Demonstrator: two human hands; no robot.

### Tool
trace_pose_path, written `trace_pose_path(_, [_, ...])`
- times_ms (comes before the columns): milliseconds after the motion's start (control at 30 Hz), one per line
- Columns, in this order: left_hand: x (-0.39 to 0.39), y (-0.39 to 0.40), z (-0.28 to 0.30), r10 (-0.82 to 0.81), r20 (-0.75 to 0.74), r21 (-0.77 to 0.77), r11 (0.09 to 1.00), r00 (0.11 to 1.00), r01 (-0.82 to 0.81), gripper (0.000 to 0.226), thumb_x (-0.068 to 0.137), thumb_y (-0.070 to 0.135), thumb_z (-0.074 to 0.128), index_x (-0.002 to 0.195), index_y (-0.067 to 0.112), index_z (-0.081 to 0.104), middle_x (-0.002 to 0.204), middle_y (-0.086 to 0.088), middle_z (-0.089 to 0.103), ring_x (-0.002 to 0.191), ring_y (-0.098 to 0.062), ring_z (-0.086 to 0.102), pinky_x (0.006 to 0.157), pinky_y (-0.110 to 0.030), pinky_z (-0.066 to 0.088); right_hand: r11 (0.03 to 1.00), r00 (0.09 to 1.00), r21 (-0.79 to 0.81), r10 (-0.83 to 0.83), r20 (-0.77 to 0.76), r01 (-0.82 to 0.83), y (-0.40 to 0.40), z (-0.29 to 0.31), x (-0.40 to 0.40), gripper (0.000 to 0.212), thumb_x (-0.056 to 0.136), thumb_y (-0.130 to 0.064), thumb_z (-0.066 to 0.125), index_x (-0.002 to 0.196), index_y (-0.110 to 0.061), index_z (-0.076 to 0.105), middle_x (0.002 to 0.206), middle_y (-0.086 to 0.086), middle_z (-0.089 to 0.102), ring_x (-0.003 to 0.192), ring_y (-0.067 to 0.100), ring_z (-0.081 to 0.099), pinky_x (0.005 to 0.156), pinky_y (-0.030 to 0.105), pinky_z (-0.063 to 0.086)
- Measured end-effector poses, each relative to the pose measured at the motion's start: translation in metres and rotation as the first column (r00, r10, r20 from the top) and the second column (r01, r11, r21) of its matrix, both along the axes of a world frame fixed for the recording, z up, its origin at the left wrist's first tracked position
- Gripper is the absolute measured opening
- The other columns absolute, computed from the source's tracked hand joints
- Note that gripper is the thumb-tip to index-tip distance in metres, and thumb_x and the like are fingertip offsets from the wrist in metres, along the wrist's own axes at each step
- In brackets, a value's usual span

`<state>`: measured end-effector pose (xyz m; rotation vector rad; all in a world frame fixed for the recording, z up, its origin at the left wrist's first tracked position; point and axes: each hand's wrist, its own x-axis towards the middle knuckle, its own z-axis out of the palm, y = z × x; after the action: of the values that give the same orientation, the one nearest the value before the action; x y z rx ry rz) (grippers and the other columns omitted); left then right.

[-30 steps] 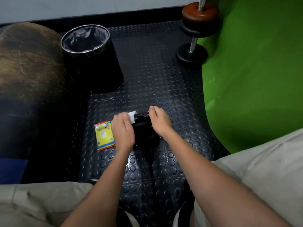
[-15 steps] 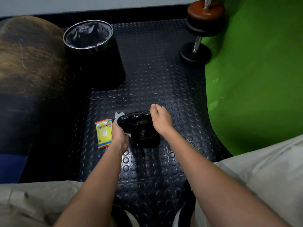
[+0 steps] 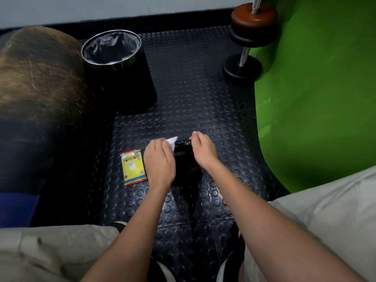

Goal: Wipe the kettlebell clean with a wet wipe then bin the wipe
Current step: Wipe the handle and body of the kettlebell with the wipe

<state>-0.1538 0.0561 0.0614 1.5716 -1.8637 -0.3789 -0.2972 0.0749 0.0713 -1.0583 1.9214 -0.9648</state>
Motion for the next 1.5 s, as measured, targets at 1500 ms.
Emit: trace_pose_path(1500, [-0.002, -0.008, -0.001, 0.67, -0.604, 0.686, 0.713, 0.431, -0.147, 0.045, 0.093, 0.049, 0.037, 0.11, 0.017, 0.064, 0.112, -0.003, 0.068, 0.104, -0.024, 0.062, 0.097, -0.039, 0.049, 1.0, 0.997, -0.012, 0.014, -0.077, -0.015, -0.007, -0.002, 0.008, 0.049, 0.106, -0.049, 0.027, 0.084, -0.015, 0.055, 0.099, -0.001, 0.058, 0.099, 0.023, 0.056, 0.096, 0.05, 0.046])
